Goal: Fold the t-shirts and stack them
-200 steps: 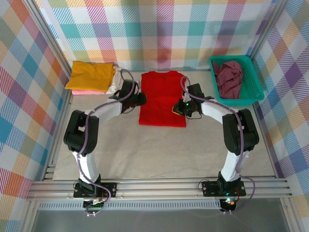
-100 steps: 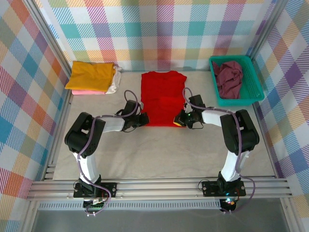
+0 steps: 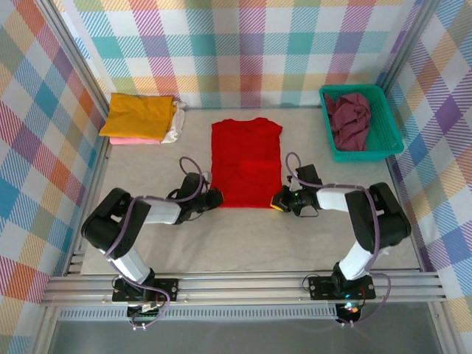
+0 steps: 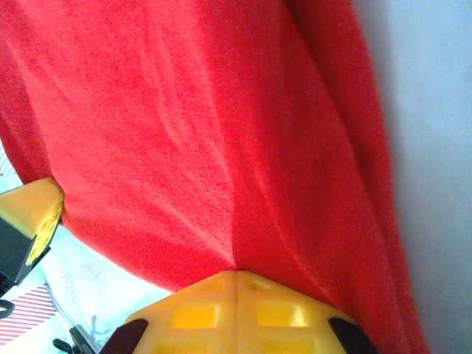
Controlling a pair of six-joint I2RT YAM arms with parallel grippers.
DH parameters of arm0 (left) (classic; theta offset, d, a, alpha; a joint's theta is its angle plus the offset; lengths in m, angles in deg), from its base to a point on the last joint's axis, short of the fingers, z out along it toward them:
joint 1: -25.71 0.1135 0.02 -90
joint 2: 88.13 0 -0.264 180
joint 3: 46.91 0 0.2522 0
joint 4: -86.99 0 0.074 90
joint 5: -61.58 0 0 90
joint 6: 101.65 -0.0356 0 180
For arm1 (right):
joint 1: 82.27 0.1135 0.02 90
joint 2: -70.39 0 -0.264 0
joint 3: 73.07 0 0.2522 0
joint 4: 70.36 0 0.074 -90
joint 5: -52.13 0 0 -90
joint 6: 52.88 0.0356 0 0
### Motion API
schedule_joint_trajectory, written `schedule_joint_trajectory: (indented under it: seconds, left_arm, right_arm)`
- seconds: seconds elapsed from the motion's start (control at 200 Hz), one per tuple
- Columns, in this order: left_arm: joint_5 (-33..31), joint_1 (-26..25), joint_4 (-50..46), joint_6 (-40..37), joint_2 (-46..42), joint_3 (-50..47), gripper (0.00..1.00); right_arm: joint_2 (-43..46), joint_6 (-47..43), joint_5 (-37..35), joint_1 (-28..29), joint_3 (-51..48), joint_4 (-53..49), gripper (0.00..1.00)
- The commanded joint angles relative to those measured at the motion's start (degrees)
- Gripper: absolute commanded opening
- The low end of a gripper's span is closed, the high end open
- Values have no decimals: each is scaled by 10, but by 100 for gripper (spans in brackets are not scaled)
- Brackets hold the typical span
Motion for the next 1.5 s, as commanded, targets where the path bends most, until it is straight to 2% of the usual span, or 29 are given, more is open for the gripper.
schedule_joint_trajectory:
  seconds: [0.0,0.075,0.195,0.275,0.42,0.515,0.58,0.715,0.985,1.495]
  left_arm:
    - [-46,-22,-145,33,-17,-46,0]
    - [-53,-22,-173,30,-48,-34,0]
    - [-82,-22,-302,25,-104,34,0]
    - [-104,-21,-359,38,-162,48,0]
    - [-114,-18,-428,75,-276,26,24]
    - [-86,6,-443,94,-315,-7,31]
    - [-62,31,-439,98,-323,-27,31]
    - [-36,43,-410,83,-303,-31,36]
    - [-12,43,-328,68,-224,-18,34]
    - [-1,43,-305,45,-129,29,34]
  right_arm:
    - [44,7,-25,8,-39,-70,0]
    - [76,1,-24,10,-25,-119,0]
    - [138,-23,-27,10,23,-208,0]
    - [188,-30,-56,10,34,-245,5]
    - [218,-39,-78,5,27,-264,7]
    - [205,-37,-78,5,18,-245,8]
    - [187,-35,-65,6,13,-223,8]
    - [154,-37,-52,7,20,-207,9]
    - [149,-41,-56,7,18,-201,10]
    - [148,-30,-59,10,-10,-173,10]
